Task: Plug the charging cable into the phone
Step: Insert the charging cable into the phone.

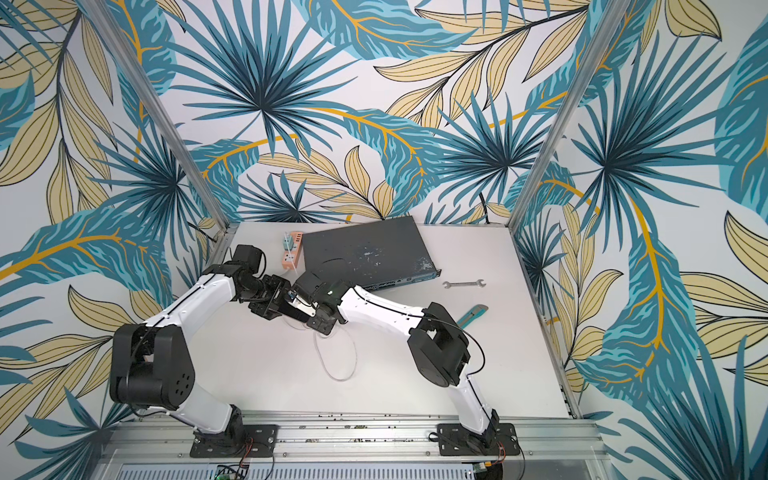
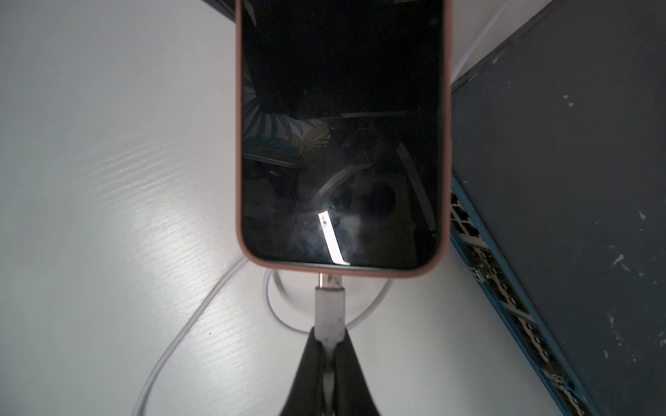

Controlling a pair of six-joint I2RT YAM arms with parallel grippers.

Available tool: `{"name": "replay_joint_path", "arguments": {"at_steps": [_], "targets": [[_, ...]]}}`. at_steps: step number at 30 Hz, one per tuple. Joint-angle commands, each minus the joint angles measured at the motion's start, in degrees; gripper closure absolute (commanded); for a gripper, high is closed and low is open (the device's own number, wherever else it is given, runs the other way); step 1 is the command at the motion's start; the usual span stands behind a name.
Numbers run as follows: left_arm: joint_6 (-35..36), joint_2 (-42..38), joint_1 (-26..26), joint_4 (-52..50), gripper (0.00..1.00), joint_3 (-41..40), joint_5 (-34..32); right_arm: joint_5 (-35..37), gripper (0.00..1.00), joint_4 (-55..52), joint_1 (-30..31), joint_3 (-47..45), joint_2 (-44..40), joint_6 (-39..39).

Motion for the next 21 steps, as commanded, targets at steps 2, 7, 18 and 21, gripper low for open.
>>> {"name": "replay_joint_path", "arguments": {"at_steps": [2, 7, 18, 21], "targets": [[-1.22, -0.86, -0.89, -0.44, 1.00, -1.14, 5.09, 0.53, 1.00, 7.29, 0.33, 1.87, 0.27, 1.74], [-3.22, -1.25, -0.89, 1.23, 1.00, -1.98, 5.56, 1.75, 1.00, 8.29, 0.35, 1.87, 0.29, 2.49], [-7.06, -1.84, -0.80, 5.66, 1.00, -4.02, 7.22, 3.67, 1.00, 9.79, 0.31, 1.46, 0.19, 3.29], [-7.64, -1.67, -0.80, 6.47, 1.00, -4.42, 7.73, 3.18, 1.00, 9.95, 0.40, 1.22, 0.21, 3.22]]}}
